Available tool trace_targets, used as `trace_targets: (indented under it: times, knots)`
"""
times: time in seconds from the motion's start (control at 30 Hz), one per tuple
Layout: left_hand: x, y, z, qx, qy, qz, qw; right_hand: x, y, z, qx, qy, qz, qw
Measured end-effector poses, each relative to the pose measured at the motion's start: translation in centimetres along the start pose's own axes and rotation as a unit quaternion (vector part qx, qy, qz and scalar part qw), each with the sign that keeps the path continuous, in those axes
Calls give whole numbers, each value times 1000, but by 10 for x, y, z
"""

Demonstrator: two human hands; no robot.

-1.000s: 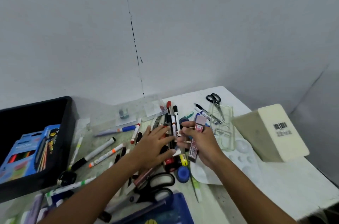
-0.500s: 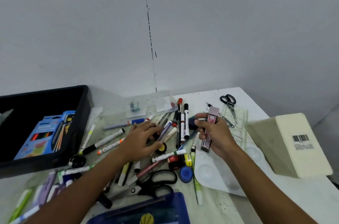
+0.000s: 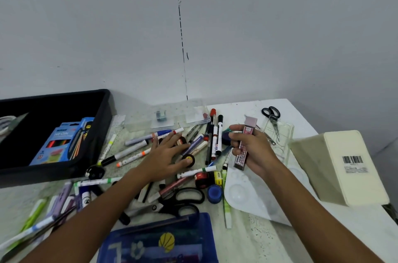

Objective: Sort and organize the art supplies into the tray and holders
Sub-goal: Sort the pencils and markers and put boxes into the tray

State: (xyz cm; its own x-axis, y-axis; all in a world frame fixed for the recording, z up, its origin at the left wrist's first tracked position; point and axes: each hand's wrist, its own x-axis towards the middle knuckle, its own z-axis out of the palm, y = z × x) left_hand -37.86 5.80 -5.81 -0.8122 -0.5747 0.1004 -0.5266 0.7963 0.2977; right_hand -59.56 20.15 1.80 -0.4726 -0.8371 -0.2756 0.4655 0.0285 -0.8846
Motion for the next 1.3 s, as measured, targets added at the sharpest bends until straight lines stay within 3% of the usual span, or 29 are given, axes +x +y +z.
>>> trace_targets:
  times: [0.17,0.37,0.47,0.67,0.83,1.1,1.3]
  knots:
    - [-1,4,-4,-23,47,-29,998,-1,1,0,1,-14,2,1000]
    - [-32,8,-12,-58,132,27,989,-3,1,2,7,-21,5,1000]
    - [-64,8,-21,-75,125,46,988,-7,5,12,1,-48,18,999]
    - [-143,20,-55,-42,44,43,997,-26,24,51,-51,-153,37,986]
    - [-206,35,-58,25,49,76,996,-52,48,82,-107,-249,24,962]
    - [-261,37,-20,85,140,59,985,-98,74,86,-215,-339,-39,915]
    - [-272,38,-6,107,164,80,977,-139,90,84,-298,-409,-120,854]
